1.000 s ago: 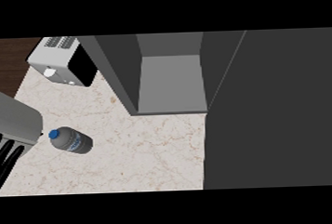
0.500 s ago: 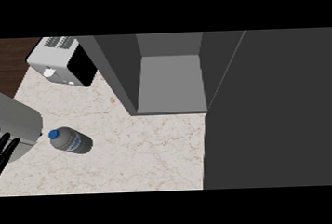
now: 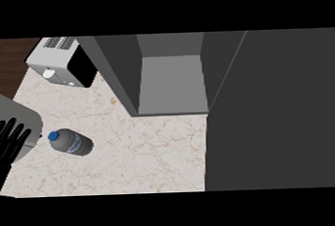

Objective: Pick up the bottled water, place it into the cabinet and close the cabinet

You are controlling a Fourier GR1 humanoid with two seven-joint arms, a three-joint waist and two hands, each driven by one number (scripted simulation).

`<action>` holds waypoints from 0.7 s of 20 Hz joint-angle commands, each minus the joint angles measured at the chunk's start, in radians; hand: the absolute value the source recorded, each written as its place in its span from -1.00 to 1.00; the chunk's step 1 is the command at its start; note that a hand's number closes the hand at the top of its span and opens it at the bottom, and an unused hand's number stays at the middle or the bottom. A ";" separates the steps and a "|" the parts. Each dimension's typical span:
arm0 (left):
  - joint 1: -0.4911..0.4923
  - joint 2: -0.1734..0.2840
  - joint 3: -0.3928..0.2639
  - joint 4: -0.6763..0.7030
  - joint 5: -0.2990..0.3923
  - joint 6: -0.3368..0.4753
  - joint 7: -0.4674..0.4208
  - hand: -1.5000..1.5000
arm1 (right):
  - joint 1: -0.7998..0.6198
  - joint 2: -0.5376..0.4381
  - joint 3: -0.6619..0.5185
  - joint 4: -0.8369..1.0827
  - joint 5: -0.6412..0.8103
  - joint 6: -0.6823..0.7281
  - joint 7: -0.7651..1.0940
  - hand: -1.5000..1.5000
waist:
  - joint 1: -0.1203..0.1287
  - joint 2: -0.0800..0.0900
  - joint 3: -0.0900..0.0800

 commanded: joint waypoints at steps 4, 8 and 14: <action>-0.102 0.028 -0.018 0.199 -0.097 0.016 -0.077 -1.00 | 0.059 0.004 0.018 0.015 0.018 0.027 -0.070 -1.00 | -0.001 -0.001 0.000; -0.178 0.057 -0.008 0.383 -0.124 0.010 -0.140 -1.00 | 0.059 -0.005 -0.005 0.012 0.003 0.033 -0.070 -1.00 | -0.003 0.000 0.000; -0.290 0.083 -0.023 0.666 -0.201 0.007 -0.257 -1.00 | 0.072 0.012 0.043 -0.008 0.018 0.024 -0.066 -1.00 | -0.008 0.002 -0.001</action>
